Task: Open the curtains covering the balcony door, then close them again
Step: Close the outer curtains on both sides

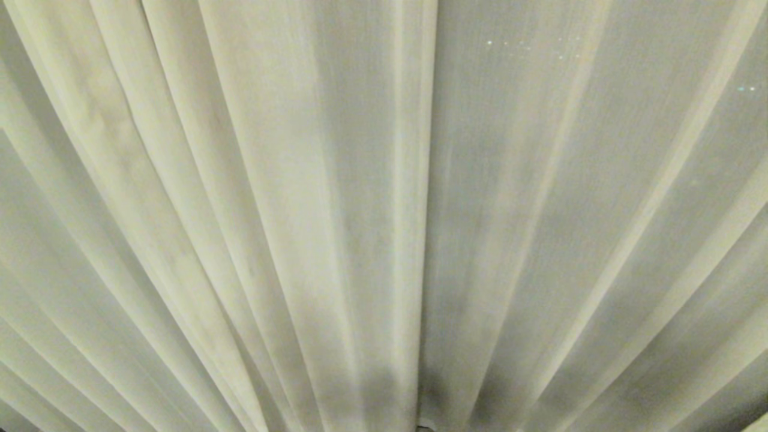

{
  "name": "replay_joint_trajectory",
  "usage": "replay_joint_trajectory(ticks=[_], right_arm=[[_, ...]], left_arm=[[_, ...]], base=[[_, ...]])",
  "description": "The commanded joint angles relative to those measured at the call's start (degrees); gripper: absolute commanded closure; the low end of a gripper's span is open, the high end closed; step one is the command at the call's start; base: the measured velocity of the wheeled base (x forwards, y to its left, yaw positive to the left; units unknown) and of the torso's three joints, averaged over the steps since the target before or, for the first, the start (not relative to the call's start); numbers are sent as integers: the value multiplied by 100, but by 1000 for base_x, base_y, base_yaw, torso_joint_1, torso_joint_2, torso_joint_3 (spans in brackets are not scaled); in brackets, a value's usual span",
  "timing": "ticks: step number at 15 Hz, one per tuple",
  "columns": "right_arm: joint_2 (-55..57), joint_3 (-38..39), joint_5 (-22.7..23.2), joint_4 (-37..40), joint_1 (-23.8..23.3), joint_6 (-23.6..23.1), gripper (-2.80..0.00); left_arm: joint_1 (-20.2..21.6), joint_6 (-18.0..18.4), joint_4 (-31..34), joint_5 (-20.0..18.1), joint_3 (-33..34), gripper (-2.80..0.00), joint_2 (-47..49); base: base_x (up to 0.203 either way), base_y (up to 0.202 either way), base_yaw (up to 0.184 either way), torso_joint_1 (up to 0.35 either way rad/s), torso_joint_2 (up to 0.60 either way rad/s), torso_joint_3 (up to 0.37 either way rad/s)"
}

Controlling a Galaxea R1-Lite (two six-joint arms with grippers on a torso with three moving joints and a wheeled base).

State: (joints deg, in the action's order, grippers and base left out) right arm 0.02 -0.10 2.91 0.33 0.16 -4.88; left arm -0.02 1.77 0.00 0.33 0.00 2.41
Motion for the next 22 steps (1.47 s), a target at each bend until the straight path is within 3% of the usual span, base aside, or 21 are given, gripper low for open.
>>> replay_joint_trajectory(ticks=[1,22], right_arm=[[-2,1,3,2,2,-5,0],[-2,1,-1,2,2,-5,0]], left_arm=[[2,-1,1,2,0,0,-241],[2,-19,0,2,0,0,-241]], base=[[0,0,0,0,0,0],[0,0,0,0,0,0]])
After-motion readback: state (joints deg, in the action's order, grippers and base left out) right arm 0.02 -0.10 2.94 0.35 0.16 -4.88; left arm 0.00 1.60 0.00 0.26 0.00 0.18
